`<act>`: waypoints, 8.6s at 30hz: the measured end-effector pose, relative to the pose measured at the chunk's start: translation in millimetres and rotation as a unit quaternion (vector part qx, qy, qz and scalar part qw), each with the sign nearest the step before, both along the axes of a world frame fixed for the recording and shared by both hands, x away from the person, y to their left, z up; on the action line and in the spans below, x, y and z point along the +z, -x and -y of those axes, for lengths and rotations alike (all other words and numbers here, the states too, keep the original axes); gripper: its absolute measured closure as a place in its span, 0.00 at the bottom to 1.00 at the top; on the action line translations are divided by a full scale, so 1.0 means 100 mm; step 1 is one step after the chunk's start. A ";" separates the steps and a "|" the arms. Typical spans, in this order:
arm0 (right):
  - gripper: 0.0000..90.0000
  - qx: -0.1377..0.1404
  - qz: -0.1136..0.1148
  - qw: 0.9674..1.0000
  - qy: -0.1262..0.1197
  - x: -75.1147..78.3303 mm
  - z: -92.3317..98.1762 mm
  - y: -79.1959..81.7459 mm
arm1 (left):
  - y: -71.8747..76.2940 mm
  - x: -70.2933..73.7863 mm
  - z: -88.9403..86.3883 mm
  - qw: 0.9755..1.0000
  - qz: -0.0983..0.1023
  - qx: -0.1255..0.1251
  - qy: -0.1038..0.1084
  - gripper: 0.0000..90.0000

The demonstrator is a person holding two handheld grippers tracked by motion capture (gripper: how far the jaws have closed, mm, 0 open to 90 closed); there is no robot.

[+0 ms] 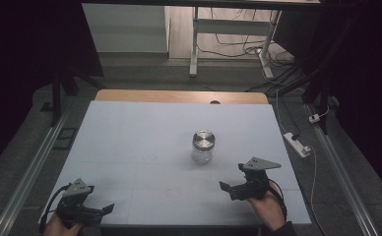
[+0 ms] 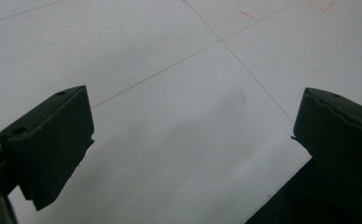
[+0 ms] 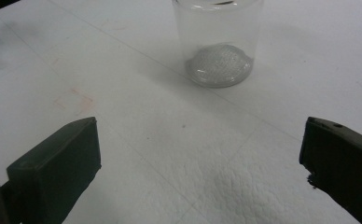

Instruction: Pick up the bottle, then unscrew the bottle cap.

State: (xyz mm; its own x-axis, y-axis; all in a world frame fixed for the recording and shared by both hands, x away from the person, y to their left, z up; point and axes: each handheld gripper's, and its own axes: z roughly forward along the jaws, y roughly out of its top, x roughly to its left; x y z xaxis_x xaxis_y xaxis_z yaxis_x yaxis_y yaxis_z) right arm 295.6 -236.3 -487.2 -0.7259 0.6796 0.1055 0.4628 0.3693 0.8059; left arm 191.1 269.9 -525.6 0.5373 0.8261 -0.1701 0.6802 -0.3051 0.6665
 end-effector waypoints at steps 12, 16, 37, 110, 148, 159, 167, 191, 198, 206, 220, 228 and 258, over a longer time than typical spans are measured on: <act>0.00 0.024 -0.004 1.000 0.013 -0.02 -0.22 -0.19 | 0.00 0.00 0.00 1.000 -0.001 0.000 -0.001 0.00; 0.00 0.026 -0.009 1.000 0.013 -0.04 -0.28 -0.27 | 0.00 0.00 0.00 1.000 -0.001 -0.001 -0.002 0.00; 0.00 0.012 -0.022 0.999 0.038 -0.07 -0.54 -0.67 | -0.01 -0.01 0.01 1.000 -0.002 -0.005 -0.003 0.00; 0.16 0.034 0.024 0.997 0.063 -0.09 -0.93 -1.00 | -0.01 -0.01 0.03 1.000 -0.004 -0.017 -0.009 0.00; 0.16 0.125 0.030 0.991 0.040 0.16 -1.25 -0.33 | -0.01 -0.01 0.04 1.000 -0.005 -0.019 -0.012 0.00; 0.16 0.151 0.025 0.987 0.047 0.12 -1.38 -0.20 | -0.01 -0.01 0.04 1.000 -0.005 -0.018 -0.012 0.00; 0.16 0.152 0.024 0.987 0.048 0.11 -1.38 -0.20 | -0.01 0.00 0.04 1.000 -0.004 -0.019 -0.010 0.00; 0.16 0.151 0.023 0.987 0.045 0.11 -1.40 -0.19 | -0.06 0.07 0.07 0.999 0.006 -0.037 0.025 0.00; 0.16 0.153 0.022 0.987 0.043 0.12 -1.39 -0.19 | -0.13 0.10 0.15 0.997 0.013 -0.063 0.029 0.00; 0.16 0.161 0.026 0.986 0.042 0.12 -1.39 -0.19 | -0.25 0.18 0.25 0.993 0.035 -0.098 0.049 0.00; 0.16 0.166 0.032 0.985 0.037 0.14 -1.37 -0.18 | -0.53 0.38 0.51 0.990 0.070 -0.118 0.042 0.00; 0.16 0.170 0.034 0.984 0.036 0.15 -1.37 -0.18 | -0.71 0.52 0.73 0.985 0.074 -0.155 0.030 0.00; 0.16 0.195 0.032 0.980 0.038 0.15 -1.38 -0.15 | -1.15 0.90 1.36 0.949 0.103 -0.298 0.018 0.00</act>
State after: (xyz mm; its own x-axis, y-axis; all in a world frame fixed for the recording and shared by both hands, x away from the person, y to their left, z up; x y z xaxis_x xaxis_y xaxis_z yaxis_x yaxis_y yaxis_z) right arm 310.2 -98.2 -472.0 -0.9354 0.3533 0.0117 0.2243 0.5676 0.7922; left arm 306.2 134.3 -436.0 0.9323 0.3602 -0.0338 0.2482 -0.5688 0.7841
